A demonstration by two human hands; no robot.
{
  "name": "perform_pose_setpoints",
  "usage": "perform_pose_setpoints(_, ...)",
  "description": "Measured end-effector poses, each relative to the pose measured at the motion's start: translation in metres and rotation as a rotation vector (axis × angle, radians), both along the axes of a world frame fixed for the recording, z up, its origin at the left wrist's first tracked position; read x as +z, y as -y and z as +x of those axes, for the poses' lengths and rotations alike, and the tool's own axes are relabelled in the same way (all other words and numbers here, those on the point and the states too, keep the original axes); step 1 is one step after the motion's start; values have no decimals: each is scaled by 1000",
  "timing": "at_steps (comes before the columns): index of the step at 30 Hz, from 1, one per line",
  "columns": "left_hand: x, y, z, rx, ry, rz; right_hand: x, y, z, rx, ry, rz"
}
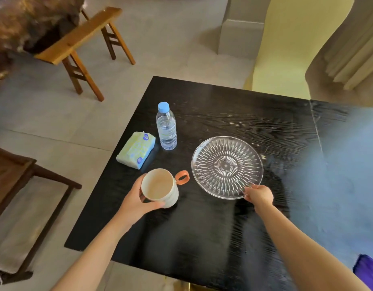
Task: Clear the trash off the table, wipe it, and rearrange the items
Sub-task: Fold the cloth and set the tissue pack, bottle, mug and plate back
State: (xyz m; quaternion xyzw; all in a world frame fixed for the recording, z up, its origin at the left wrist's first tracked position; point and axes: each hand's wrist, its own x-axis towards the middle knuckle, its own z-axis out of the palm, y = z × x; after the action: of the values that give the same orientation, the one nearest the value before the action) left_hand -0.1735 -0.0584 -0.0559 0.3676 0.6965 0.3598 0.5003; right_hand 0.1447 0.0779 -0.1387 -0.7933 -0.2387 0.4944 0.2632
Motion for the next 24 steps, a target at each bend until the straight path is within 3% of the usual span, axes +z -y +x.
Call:
perform_pose_setpoints(6,1,-27,-20,-142,-27,-14,15,16,-14,280,204,-181)
perform_pose_setpoints(9,1,-37,-29,-187,-6,-4,-13,16,-6,488,327,-229)
perform_pose_setpoints(12,-2,-43,-37,-213,6,-1,3,25,-20,458,440,-254)
perform_pose_setpoints(16,-5,-48,-45,-253,16,13,20,31,-25,242,411,-116)
perform_pose_setpoints(19,-9,-53,-50,-295,25,15,38,29,-37,498,677,-11)
perform_pose_setpoints(21,-11,-58,-53,-345,22,8,57,26,-61,781,595,211)
perform_pose_setpoints(24,-8,-66,-56,-434,20,4,86,26,-112,1137,238,408)
